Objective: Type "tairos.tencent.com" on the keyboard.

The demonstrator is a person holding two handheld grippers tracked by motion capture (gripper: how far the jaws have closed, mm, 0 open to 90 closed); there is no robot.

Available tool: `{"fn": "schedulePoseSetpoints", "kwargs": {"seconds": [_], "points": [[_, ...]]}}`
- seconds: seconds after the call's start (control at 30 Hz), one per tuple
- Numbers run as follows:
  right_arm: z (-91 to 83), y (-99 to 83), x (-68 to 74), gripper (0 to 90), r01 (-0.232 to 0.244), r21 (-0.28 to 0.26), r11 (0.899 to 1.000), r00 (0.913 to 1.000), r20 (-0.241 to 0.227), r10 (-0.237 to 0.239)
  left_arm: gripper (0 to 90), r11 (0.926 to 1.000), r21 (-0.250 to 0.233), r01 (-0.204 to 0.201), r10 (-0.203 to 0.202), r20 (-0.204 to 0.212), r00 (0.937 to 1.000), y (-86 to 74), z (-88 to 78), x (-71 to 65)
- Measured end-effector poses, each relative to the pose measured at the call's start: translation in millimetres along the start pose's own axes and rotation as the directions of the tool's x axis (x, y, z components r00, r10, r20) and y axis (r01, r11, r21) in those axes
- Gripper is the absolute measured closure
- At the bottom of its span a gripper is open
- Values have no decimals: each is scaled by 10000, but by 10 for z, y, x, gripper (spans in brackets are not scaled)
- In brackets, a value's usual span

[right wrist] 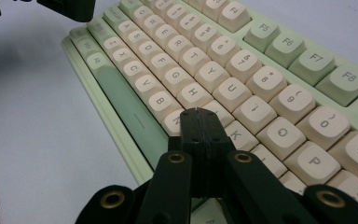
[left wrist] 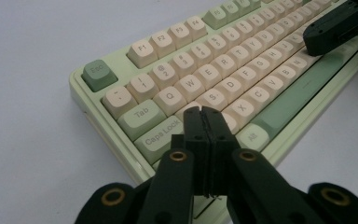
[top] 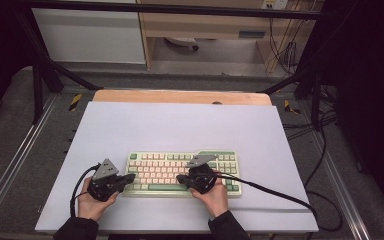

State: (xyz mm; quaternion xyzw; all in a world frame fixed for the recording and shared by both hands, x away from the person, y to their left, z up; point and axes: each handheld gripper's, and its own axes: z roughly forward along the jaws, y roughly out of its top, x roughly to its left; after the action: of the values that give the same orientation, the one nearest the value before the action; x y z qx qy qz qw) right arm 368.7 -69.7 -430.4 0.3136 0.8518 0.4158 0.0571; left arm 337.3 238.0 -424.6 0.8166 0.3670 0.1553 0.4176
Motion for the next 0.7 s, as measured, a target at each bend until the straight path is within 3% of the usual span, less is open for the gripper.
{"fn": "schedulePoseSetpoints", "kwargs": {"seconds": [0.3, 0.53, 0.7], "points": [[2, -9, 5, 900, 54, -10, 10000, 10000, 24, -54, 890, 10000, -40, 9, -9, -1, 10000, 3, -4, 0], [-163, 35, -5, 900, 256, -259, 9993, 9995, 172, -251, 887, 9999, -123, 48, -48, 26, 10000, 13, -31, 5], [-328, 8, -108, 885, 33, -436, 9990, 9988, 488, -12, 866, 9997, -159, 158, -158, -16, 9999, 22, -66, 32]]}}
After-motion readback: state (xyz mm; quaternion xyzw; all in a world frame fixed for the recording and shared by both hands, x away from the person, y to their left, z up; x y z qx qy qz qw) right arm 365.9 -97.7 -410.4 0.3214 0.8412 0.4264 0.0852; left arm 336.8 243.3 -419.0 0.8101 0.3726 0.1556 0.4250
